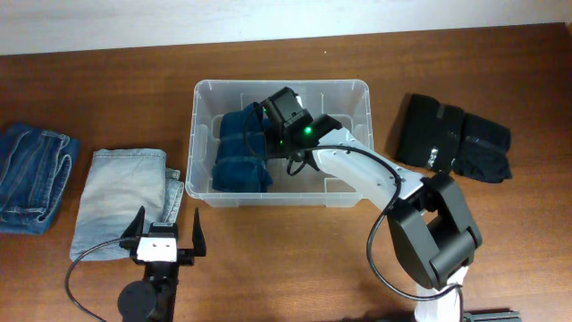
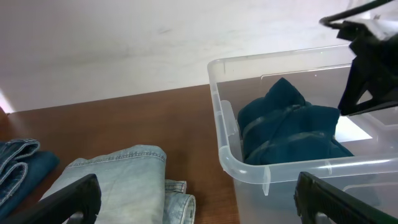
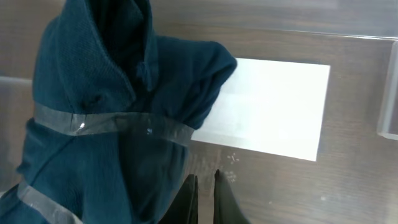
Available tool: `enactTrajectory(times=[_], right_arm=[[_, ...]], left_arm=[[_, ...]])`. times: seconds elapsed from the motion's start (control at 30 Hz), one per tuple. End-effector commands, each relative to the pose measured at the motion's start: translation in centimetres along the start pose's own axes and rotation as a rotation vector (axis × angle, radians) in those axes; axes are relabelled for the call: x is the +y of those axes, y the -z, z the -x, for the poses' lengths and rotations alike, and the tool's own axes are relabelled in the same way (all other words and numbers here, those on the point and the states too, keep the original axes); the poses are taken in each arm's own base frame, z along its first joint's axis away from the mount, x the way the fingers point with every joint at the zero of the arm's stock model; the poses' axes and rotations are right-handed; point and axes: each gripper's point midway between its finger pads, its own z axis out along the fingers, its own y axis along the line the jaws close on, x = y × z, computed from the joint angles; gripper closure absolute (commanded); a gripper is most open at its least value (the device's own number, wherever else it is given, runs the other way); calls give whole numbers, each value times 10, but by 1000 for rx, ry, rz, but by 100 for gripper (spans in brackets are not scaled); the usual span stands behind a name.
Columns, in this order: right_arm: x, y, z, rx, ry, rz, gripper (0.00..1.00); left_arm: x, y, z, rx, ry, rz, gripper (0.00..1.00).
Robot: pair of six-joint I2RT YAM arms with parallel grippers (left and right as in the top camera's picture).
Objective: Pack container
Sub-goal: 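Press the teal garment down against the bin's left side with the right gripper, then open the right gripper and move it back over the black garments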
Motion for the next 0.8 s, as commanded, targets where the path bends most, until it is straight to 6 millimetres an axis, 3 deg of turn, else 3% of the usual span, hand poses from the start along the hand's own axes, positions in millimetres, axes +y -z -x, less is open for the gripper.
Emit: enactTrajectory(times=[0.0,0.3,0.47,0.6,0.67,0.77], right_arm=[[8,-10,-2,-2,7,-2,96],[41,-9,-6,39,51,183,96],[65,-3,-11,59,185,330,96],[57,-3,-10,66,173,318,95],[49,-2,-5,65,157,308,79],[31,5,5,60,124,287,73]], left_arm=[[0,0,-2,-2,-16,-3,1],[0,0,-2,-2,-16,-3,1],[0,0,-2,-2,-16,-3,1],[0,0,-2,-2,-16,-3,1],[0,0,-2,-2,-16,-3,1],[0,0,-2,-2,-16,-3,1]])
